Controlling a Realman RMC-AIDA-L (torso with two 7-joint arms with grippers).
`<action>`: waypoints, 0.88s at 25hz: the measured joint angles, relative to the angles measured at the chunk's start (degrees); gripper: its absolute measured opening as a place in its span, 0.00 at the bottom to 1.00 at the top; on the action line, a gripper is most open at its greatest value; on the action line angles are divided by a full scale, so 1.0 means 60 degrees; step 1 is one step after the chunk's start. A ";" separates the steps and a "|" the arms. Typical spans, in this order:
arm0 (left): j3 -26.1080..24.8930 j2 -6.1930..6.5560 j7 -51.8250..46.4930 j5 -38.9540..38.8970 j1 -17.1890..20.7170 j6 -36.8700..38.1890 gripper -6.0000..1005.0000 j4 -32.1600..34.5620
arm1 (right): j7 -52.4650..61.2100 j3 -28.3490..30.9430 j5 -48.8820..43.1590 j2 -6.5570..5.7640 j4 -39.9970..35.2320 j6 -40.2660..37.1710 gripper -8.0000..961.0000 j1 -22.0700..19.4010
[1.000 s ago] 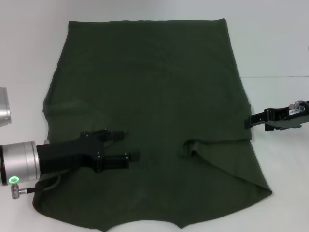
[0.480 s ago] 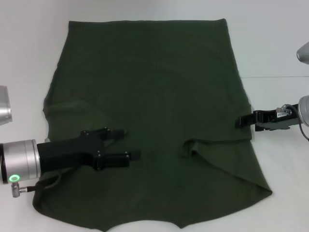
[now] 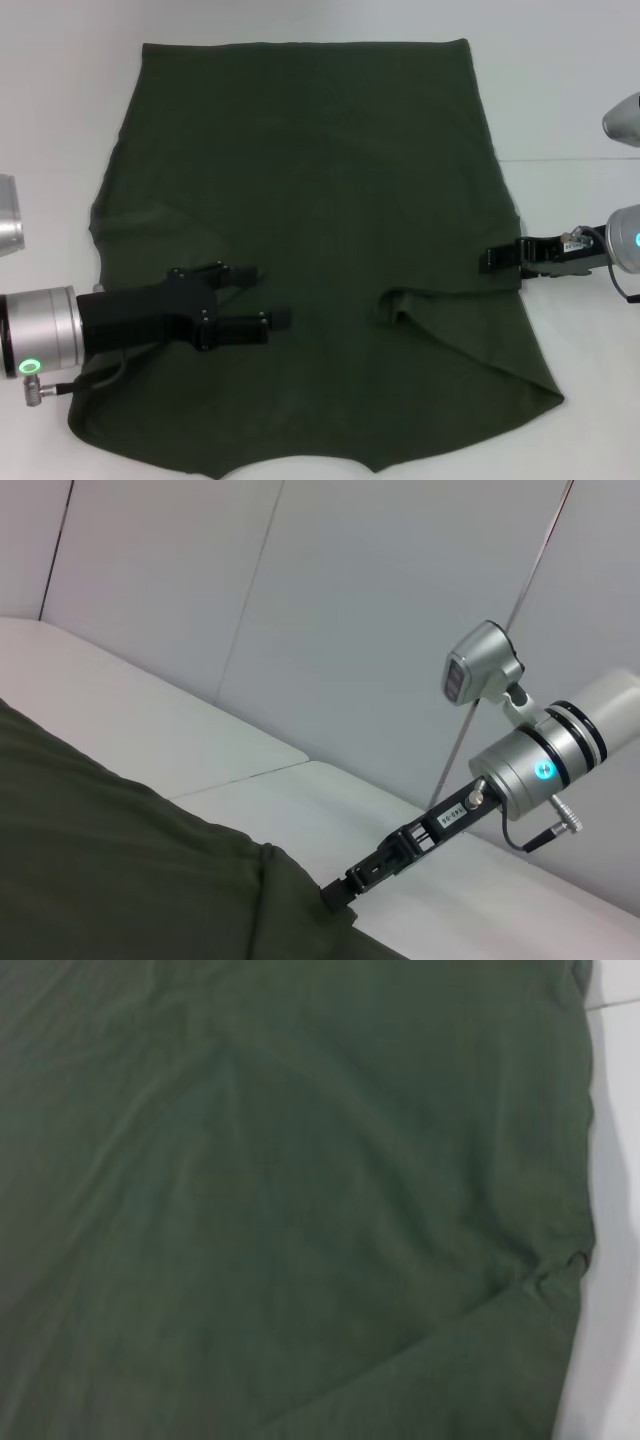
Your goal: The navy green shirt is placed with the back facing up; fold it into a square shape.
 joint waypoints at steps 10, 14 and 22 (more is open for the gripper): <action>0.0000 0.0000 -0.0018 -0.0011 -0.0004 0.0020 0.94 -0.0007 | -0.0227 0.0054 0.0061 0.0117 0.0080 0.0182 0.77 -0.0003; 0.0000 0.0000 -0.0019 -0.0012 -0.0003 0.0020 0.94 -0.0013 | -0.0364 0.0050 0.0423 0.0128 0.0081 0.0116 0.77 -0.0003; 0.0000 0.0000 -0.0020 -0.0058 0.0008 0.0018 0.94 -0.0019 | -0.0462 0.0009 0.0729 0.0134 0.0056 0.0021 0.77 0.0090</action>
